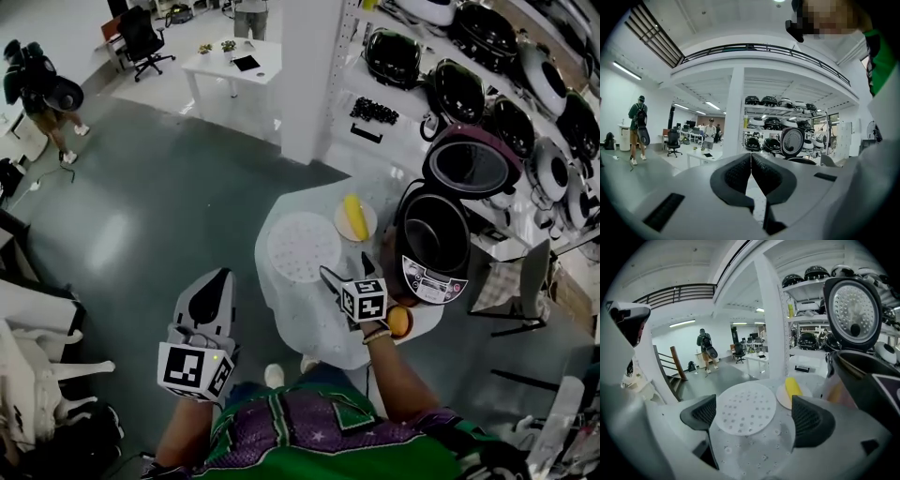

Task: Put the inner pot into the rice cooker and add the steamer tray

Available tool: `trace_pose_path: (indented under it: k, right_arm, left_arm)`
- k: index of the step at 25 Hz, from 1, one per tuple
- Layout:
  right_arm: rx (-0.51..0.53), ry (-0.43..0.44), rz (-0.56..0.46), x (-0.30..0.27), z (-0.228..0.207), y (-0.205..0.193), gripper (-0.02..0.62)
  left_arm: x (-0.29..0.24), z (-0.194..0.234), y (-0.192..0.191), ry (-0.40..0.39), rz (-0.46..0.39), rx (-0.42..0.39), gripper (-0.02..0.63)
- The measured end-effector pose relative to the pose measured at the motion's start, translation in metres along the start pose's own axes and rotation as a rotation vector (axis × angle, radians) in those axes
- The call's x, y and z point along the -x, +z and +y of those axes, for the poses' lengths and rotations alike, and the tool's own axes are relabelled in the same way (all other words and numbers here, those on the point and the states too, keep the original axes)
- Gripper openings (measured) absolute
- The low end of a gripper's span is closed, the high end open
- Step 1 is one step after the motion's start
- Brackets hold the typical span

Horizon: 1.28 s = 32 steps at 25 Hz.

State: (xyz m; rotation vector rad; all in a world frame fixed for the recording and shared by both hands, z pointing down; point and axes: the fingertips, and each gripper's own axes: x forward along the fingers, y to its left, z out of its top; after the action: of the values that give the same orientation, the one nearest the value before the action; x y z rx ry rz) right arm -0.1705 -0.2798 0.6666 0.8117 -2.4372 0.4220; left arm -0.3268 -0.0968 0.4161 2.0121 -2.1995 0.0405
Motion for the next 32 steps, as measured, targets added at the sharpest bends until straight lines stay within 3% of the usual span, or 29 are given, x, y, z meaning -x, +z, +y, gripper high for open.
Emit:
trace_pose_path:
  k: [13, 20, 29, 32]
  right_arm:
    - [-0.026, -0.025, 0.102, -0.079, -0.037, -0.036, 0.449]
    - [-0.057, -0.063, 0.138, -0.106, -0.052, -0.052, 0.366]
    - [-0.046, -0.098, 0.164, -0.127, -0.060, -0.054, 0.293]
    - [-0.051, -0.134, 0.176, -0.130, -0.066, -0.058, 0.243]
  left_arm:
    - [-0.020, 0.017, -0.013, 0.120, 0.054, -0.012, 0.023]
    - [-0.023, 0.024, -0.004, 0.189, 0.015, 0.007, 0.023]
    - [-0.012, 0.025, -0.001, 0.241, 0.025, -0.002, 0.023]
    - [-0.007, 0.025, 0.001, 0.253, 0.024, -0.014, 0.023]
